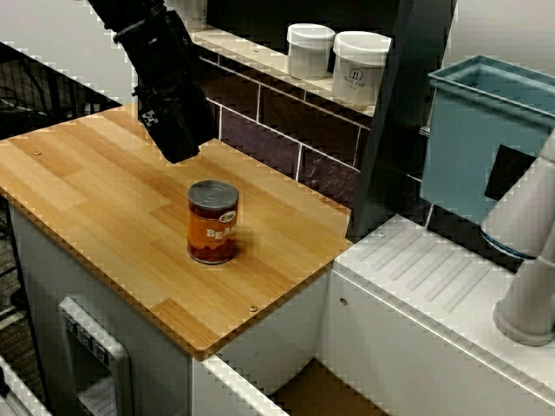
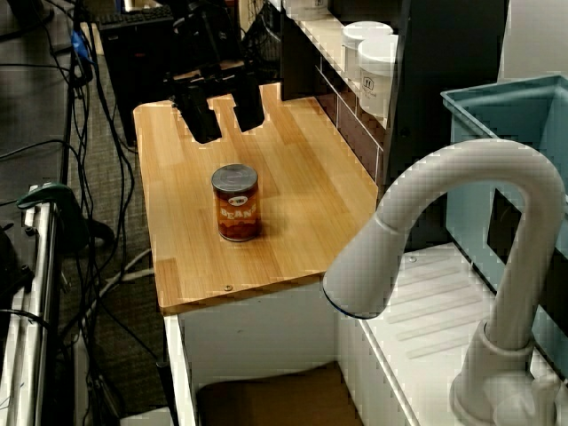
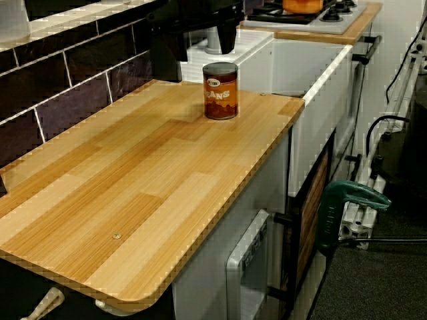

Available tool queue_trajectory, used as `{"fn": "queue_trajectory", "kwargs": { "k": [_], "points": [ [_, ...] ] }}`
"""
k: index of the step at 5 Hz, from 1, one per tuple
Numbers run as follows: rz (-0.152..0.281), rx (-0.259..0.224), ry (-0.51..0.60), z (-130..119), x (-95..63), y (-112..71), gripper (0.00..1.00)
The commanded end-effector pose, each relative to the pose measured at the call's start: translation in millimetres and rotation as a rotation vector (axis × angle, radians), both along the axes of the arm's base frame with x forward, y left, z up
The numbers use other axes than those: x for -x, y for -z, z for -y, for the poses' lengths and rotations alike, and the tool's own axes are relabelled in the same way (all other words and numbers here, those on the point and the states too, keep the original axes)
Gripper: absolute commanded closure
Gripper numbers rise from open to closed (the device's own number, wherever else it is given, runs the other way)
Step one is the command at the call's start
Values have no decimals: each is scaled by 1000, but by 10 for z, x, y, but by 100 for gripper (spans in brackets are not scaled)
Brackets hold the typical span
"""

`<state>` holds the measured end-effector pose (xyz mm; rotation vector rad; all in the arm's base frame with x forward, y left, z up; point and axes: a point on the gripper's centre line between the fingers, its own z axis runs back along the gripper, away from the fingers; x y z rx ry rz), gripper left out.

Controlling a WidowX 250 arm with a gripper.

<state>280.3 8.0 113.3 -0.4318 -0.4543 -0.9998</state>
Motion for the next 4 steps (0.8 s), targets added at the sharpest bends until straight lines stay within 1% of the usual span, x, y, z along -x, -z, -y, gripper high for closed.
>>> {"fn": "queue_trajectory", "kwargs": {
  "k": [1,2,3,4],
  "points": [
    [67,-29,47,294,76,-71,0],
    [76,-29,69,439,90,-55,0],
    [69,-31,84,578,114,-45,0],
    [83,-37,81,681,115,-17,0]
  ]
}}
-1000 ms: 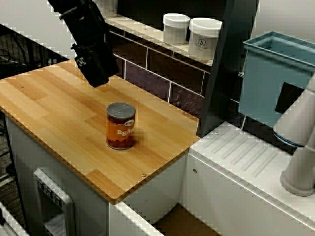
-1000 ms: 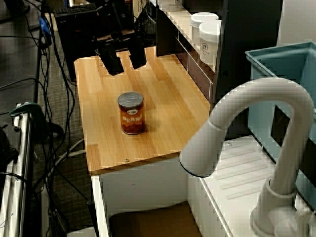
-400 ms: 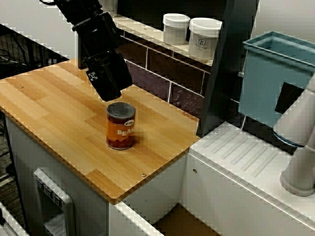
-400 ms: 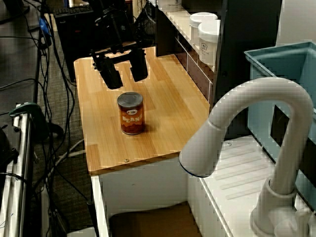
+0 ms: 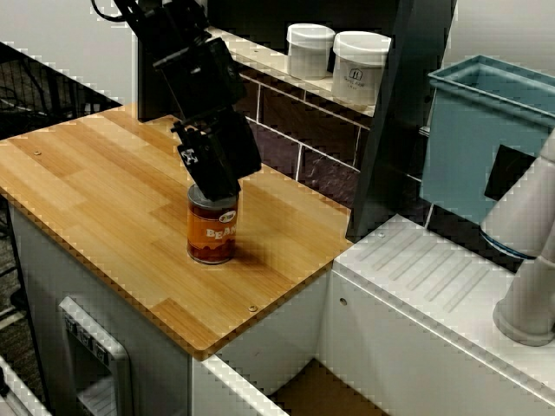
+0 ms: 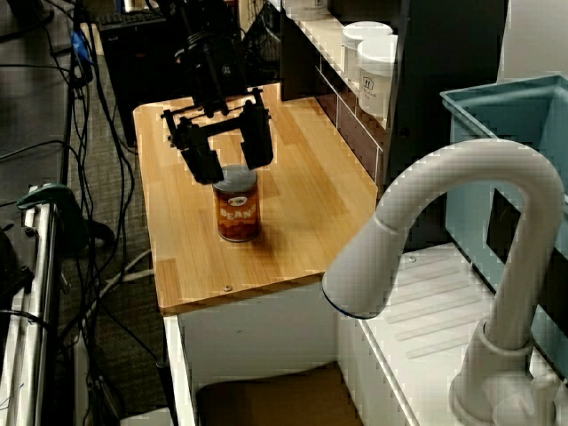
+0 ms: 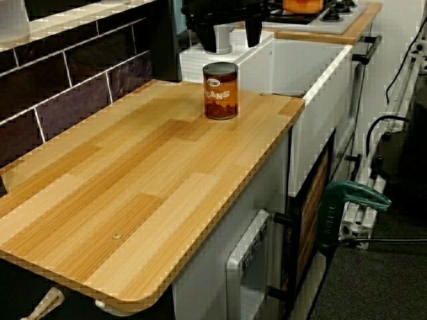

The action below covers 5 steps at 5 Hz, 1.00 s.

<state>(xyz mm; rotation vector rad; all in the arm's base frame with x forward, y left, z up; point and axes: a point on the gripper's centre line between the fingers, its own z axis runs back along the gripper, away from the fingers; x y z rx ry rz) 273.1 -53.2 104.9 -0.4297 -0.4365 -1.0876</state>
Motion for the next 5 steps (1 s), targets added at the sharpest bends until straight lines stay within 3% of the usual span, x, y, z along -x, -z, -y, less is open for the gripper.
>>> {"fn": "queue_trajectory", "kwargs": {
  "k": [1,2,5],
  "points": [
    [93,-38,-1,132,2,13,0],
    [79,-58,30,155,-45,88,0],
    [109,-151,161,168,-56,360,0]
  ]
}}
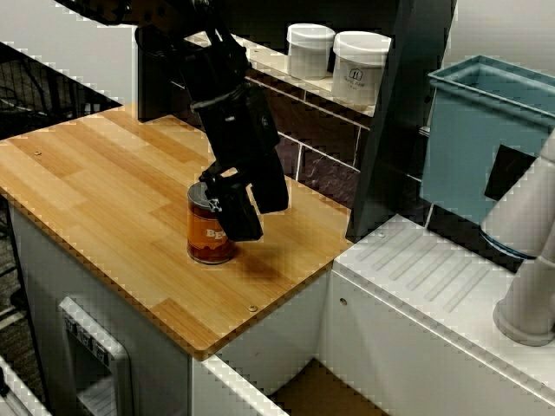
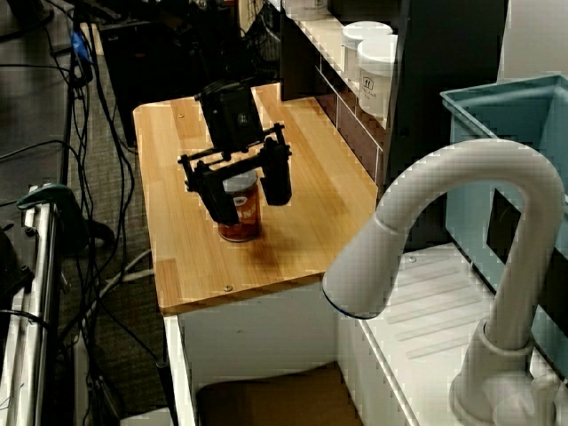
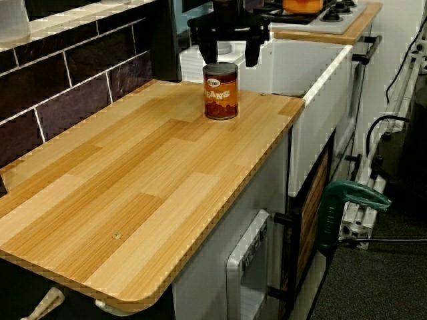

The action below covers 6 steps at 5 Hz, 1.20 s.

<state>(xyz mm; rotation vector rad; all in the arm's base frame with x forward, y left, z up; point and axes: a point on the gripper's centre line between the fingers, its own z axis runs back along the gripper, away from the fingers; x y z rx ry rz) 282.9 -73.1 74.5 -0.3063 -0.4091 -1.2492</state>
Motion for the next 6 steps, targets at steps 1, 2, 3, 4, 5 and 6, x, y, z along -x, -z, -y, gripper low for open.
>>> {"fn": "queue_trajectory", "kwargs": {
  "k": [1,2,3,4,5,6],
  "points": [
    [22,-27,55,-47,50,110,0],
    [8,-29,75,-94,65,126,0],
    [7,-36,83,-184,97,127,0],
    [15,-38,69,-298,126,131,0],
    [3,-34,64,-418,131,145,0],
    [-1,-19,60,-553,140,63,0]
  ]
}}
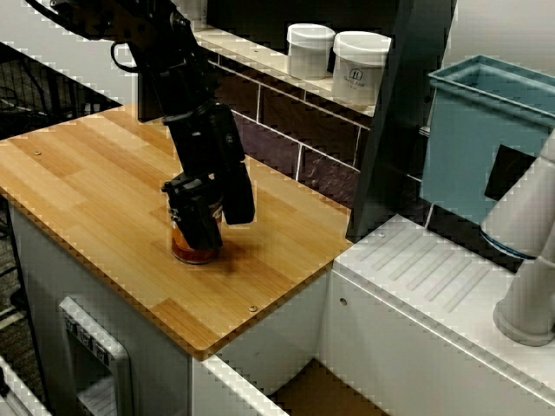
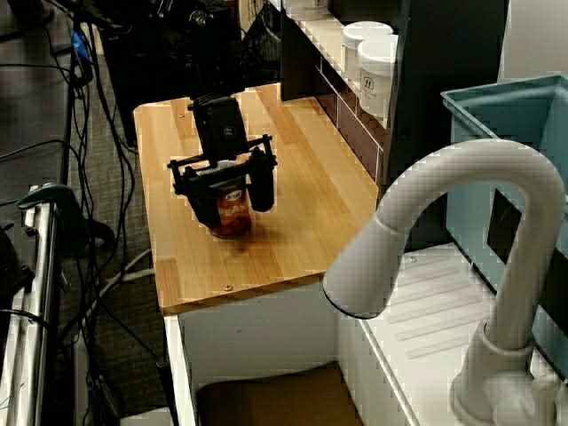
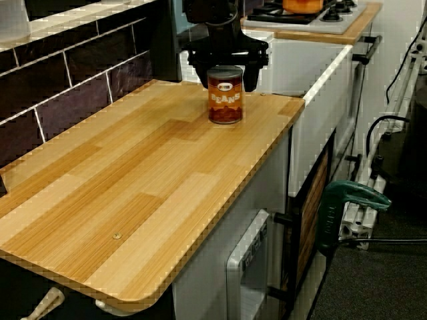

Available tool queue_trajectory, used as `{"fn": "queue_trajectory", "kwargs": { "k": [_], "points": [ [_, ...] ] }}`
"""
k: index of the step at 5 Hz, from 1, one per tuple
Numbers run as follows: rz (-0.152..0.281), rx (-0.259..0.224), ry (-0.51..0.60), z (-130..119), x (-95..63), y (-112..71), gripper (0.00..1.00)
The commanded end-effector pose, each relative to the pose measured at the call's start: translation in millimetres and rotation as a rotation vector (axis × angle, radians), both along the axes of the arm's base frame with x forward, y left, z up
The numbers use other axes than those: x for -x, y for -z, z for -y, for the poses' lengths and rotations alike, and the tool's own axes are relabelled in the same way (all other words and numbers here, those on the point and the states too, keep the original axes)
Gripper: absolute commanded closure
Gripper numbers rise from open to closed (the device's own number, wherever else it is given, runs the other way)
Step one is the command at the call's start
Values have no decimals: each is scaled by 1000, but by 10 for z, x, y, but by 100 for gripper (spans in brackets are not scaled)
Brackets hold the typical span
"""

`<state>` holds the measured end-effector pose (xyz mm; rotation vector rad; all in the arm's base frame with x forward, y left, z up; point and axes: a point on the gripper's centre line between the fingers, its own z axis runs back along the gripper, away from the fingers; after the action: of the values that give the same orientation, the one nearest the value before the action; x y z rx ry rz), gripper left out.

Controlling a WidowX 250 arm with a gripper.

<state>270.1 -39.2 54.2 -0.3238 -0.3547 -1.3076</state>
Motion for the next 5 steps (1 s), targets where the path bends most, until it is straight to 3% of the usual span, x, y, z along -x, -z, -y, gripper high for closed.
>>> {"fn": "queue_trajectory", "kwargs": {
  "k": [1,3,4,5],
  "points": [
    [39,17,-19,-386,3,-224,0],
    [61,39,-53,-796,-32,-357,0],
    [69,49,-71,-1000,29,-313,0],
    [46,43,-76,-1091,62,-249,0]
  ]
}}
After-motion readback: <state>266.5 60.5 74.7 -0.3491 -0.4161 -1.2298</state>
